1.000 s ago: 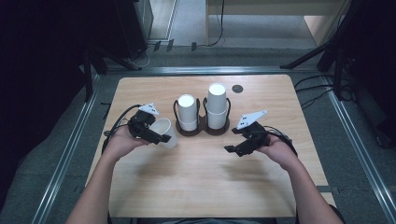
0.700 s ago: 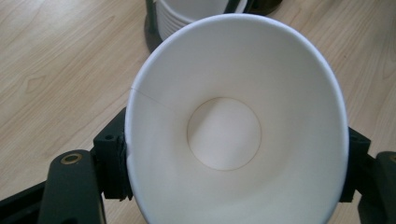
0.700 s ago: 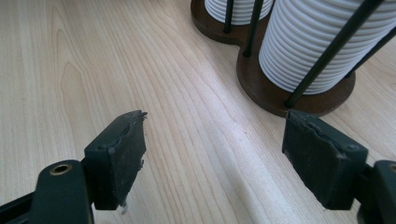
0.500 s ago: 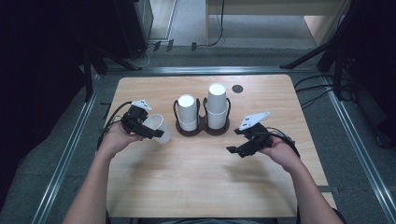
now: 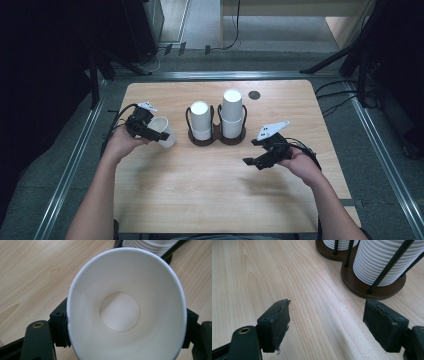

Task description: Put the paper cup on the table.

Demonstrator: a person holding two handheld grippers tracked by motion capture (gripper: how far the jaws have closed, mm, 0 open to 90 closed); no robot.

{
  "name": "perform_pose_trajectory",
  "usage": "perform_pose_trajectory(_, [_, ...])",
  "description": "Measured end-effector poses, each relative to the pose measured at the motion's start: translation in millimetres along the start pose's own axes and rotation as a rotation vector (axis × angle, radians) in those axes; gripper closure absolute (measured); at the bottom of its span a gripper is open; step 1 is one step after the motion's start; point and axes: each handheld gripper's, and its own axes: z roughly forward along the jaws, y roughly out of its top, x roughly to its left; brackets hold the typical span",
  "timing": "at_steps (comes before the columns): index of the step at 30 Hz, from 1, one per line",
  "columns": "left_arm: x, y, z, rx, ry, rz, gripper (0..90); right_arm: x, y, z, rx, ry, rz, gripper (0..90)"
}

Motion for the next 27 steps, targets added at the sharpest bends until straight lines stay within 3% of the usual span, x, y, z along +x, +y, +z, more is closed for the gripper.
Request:
perform_pose_trajectory(16, [26.6,-1.8,11.7,0.033,0.102,-0.051,21.1,-0.2,-6.1,2.4,0.022,-0.02,0.004,21.9])
perform_pose_trajectory(27, [31.2,-2.9,13.7,0.032,0.105,-0.085,20.0,1.6,-7.3,2.0,0.026,-0.012,0.004,21.9])
